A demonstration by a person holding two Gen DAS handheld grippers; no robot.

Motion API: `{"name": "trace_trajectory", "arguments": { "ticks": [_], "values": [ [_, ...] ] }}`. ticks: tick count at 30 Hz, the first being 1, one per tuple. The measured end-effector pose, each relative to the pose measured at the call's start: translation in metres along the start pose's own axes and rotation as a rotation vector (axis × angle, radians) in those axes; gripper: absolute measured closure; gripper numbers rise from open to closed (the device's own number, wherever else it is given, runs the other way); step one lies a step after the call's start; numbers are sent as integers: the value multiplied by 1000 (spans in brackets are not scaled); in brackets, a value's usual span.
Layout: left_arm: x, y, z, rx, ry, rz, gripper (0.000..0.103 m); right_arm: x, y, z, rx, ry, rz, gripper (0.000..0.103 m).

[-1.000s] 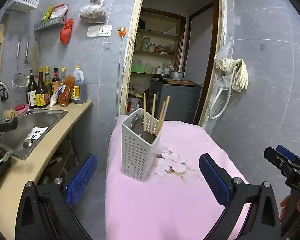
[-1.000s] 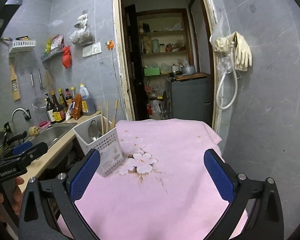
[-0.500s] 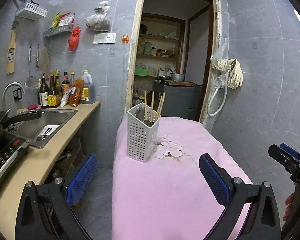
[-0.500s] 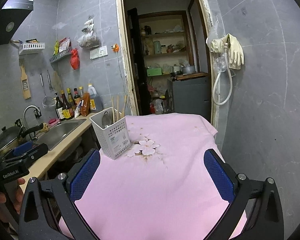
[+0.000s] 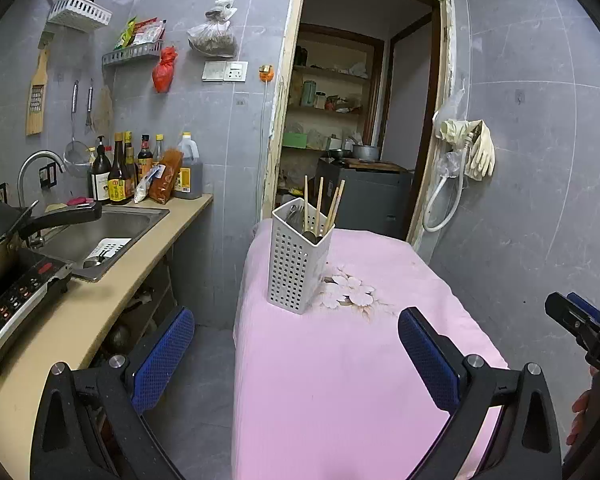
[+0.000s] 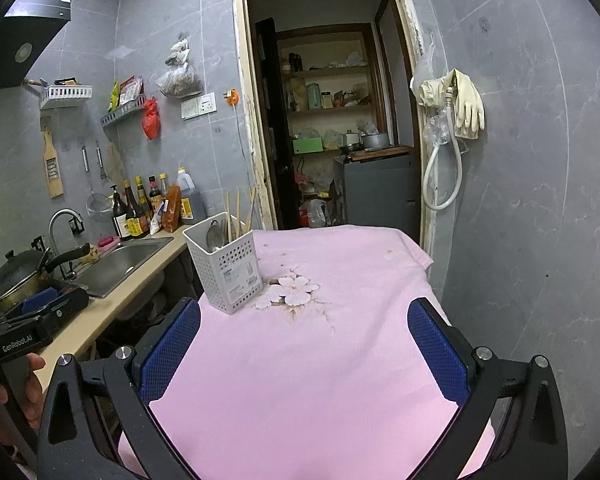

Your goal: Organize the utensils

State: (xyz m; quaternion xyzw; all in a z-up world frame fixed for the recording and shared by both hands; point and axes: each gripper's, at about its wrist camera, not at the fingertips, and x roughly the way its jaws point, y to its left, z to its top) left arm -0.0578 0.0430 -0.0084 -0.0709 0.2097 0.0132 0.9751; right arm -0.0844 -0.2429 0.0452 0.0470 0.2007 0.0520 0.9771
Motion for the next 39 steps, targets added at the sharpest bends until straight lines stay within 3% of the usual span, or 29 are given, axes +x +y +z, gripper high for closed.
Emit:
{"name": "trace_trajectory", "arguments": {
  "ticks": [39],
  "values": [
    [4,-1,-6,-4,13,-2,0,3,-2,-5,8,19,-11,1]
  ]
}}
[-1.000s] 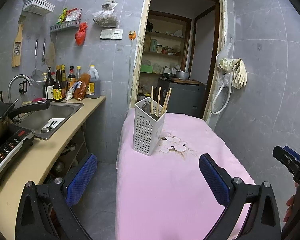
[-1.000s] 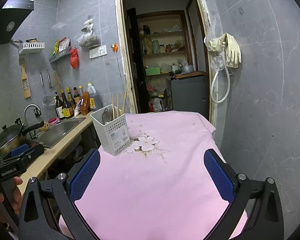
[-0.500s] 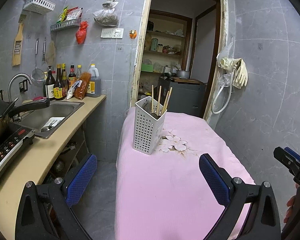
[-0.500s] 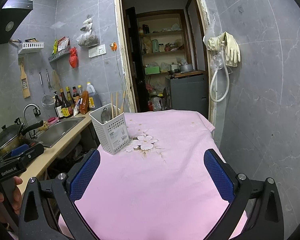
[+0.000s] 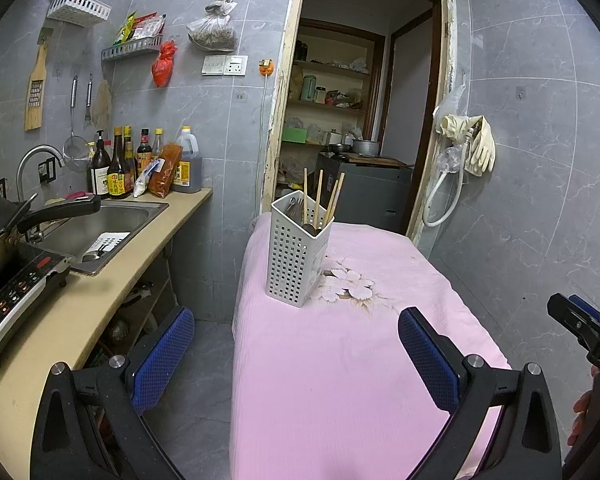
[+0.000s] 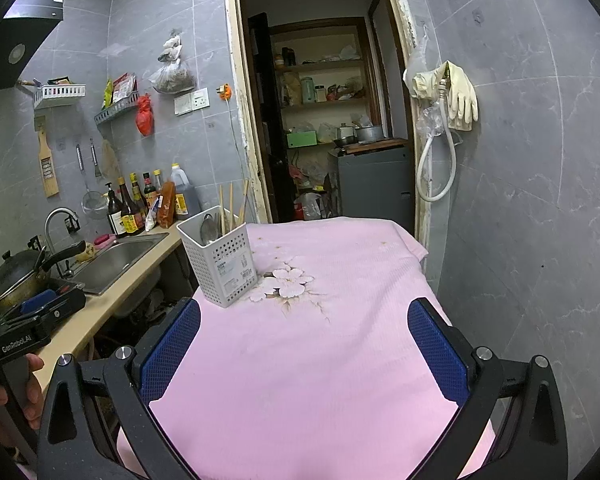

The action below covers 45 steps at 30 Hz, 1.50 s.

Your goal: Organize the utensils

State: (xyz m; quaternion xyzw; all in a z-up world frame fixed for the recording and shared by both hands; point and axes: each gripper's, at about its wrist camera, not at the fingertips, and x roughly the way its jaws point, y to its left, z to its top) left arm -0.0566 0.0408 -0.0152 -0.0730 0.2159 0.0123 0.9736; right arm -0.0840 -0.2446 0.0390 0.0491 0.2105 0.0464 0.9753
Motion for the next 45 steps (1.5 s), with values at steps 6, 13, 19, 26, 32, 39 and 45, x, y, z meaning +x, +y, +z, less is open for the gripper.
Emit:
{"name": "trace_trajectory", "arguments": {
  "ticks": [6,13,19,26,32,39,45],
  "values": [
    [-1,0,-2,1,-2,2,0,0,-1,1,-1,-1,0,1],
    [-3,-1,-4,7,-7,3,0,0,-2,0,-3,0,1,1],
    [-3,-1,-4,7,-4,6,0,0,-2,1,-1,-1,2,1],
    [-4,0,-3,7,-5,5,0,0,-2,-1,-2,-1,0,1],
    [-8,-2,-3,12,-2,5,0,0,-1,0,0,0,-2,1],
    [-8,-3,-3,12,-1,7,0,-2,-4,-5,6,2,-6,1],
    [-8,-2,-3,11,-1,4,0,-2,-3,-5,4,1,-6,1]
  ]
}}
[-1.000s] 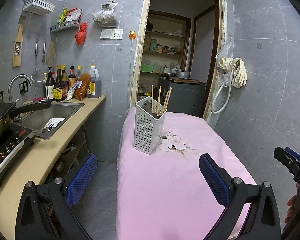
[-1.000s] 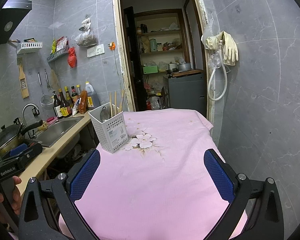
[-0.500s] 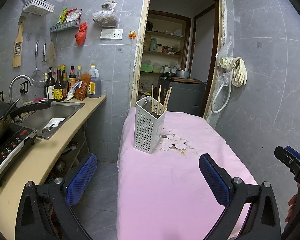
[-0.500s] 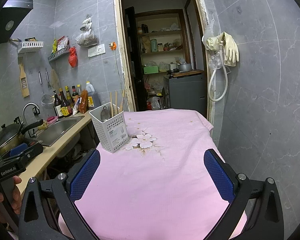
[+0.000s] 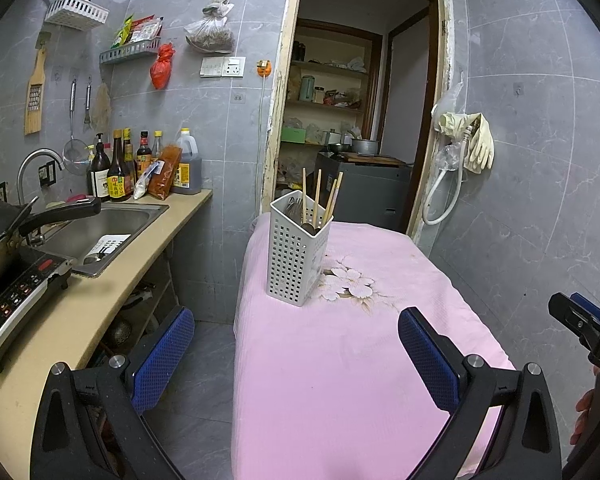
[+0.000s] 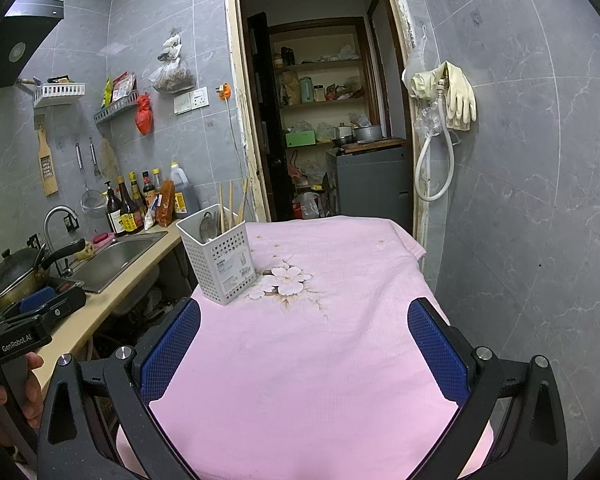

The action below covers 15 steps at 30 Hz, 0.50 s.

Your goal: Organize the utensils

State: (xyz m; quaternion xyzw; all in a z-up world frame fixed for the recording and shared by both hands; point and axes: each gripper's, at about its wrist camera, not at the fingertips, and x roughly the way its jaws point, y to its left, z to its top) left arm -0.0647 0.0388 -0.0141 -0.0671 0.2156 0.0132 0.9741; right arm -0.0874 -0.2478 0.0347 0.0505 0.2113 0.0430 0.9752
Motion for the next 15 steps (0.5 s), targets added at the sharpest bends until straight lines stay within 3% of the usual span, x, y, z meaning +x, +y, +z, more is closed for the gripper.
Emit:
{"name": "trace_trajectory", "arguments": {
  "ticks": [15],
  "values": [
    [1,-1,1,3,2,2,0,0,0,0,2,3,0,1]
  ]
}}
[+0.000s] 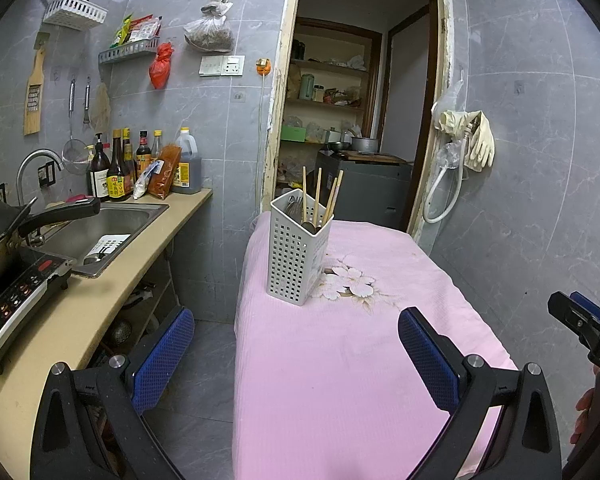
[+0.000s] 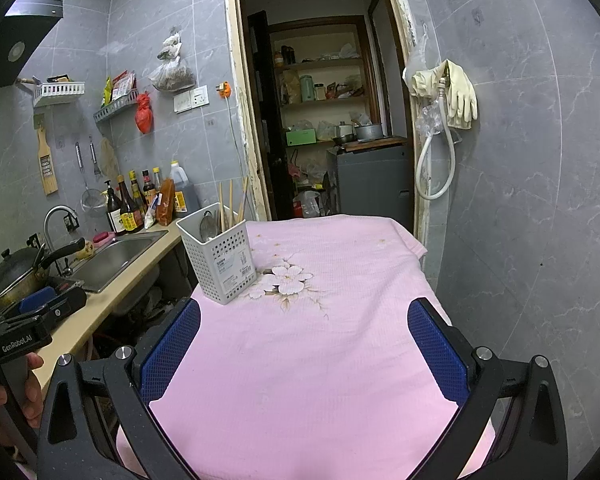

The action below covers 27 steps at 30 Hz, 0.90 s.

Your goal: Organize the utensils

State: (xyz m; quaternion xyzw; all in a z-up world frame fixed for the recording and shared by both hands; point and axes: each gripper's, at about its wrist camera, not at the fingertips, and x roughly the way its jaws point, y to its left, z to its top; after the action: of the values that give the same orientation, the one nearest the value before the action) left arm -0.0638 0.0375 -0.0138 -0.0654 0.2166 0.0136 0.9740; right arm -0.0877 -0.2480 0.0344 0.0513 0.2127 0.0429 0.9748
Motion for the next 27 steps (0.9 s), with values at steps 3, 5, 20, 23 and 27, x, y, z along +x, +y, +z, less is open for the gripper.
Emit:
{"name": "trace_trajectory", "arguments": {
  "ticks": [3,5,20,23,27],
  "values": [
    [-1,0,0,-1,-1,0,0,-1,0,0,-1,0,0,1],
    [-1,0,0,-1,1,0,0,0,-1,0,-2,0,-1,1],
    [7,-7,-2,39,37,5,0,1,-2,-6,-2,10,2,1],
    [10,-9,-1,47,42,0,0,3,-2,-7,-3,14,2,1],
    [13,-10,-1,54,49,-1,0,2,-4,-12,-3,22,0,1]
  ]
}}
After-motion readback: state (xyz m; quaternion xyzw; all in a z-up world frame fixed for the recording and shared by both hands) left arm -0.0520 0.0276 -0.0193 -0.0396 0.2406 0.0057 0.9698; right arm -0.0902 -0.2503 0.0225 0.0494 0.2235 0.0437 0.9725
